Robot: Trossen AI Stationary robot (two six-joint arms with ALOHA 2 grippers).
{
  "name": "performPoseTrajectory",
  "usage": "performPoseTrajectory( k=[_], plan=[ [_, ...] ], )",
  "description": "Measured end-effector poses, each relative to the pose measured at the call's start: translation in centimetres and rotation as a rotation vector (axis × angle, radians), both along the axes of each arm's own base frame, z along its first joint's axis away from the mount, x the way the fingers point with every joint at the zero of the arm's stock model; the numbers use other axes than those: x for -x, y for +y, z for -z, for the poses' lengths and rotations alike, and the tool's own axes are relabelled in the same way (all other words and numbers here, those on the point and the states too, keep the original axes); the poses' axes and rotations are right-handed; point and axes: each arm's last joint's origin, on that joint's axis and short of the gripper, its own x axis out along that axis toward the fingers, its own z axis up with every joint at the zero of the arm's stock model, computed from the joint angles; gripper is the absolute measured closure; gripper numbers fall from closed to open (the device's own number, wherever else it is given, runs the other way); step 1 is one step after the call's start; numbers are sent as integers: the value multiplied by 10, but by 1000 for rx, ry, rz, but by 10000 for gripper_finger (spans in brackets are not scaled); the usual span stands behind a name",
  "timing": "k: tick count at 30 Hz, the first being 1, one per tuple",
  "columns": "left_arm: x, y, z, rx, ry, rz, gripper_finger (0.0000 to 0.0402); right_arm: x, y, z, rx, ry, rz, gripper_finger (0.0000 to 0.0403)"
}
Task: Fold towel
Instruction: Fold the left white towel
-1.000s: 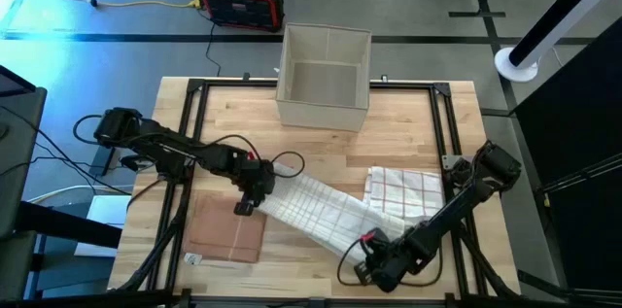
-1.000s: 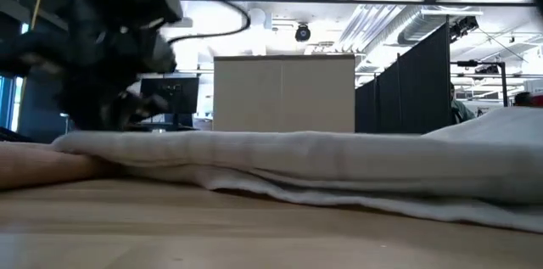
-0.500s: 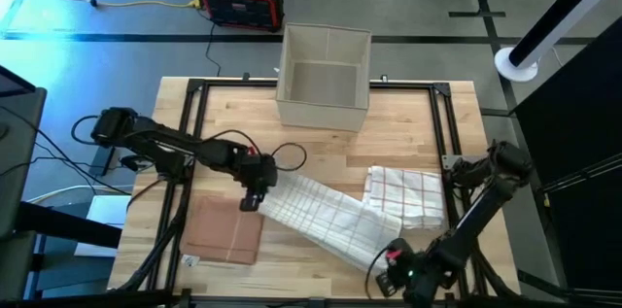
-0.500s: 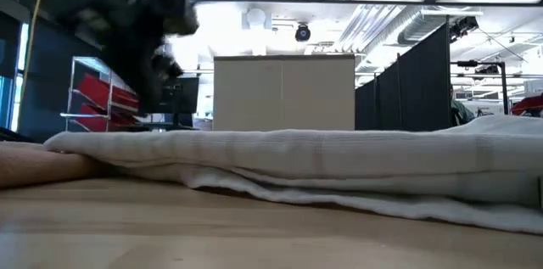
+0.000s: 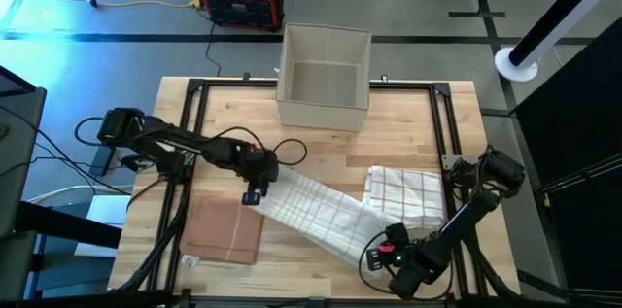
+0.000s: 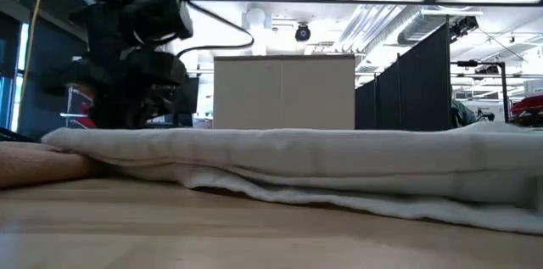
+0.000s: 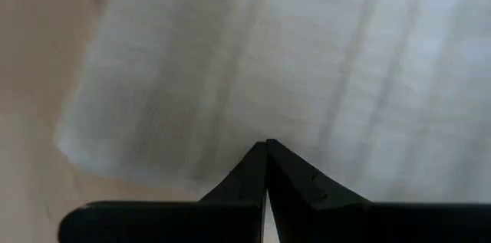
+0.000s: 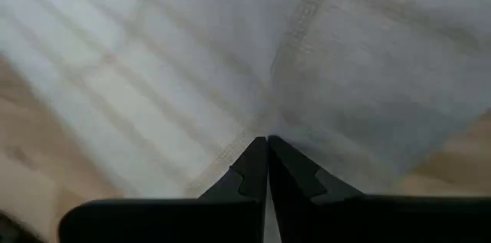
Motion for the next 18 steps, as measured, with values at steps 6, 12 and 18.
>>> performPoseTrajectory(
  k=[6, 12, 18],
  plan=[
    [5, 7, -10, -25, 8, 35, 401, -10, 4, -54, -82, -24, 5, 403],
    [3, 14, -40, -53, -78, 73, 402, -27, -1, -99, -205, 111, 52, 403],
    [9, 20, -55, -69, -139, 68, 402, -50, -31, -110, -261, 226, 174, 393]
  ],
)
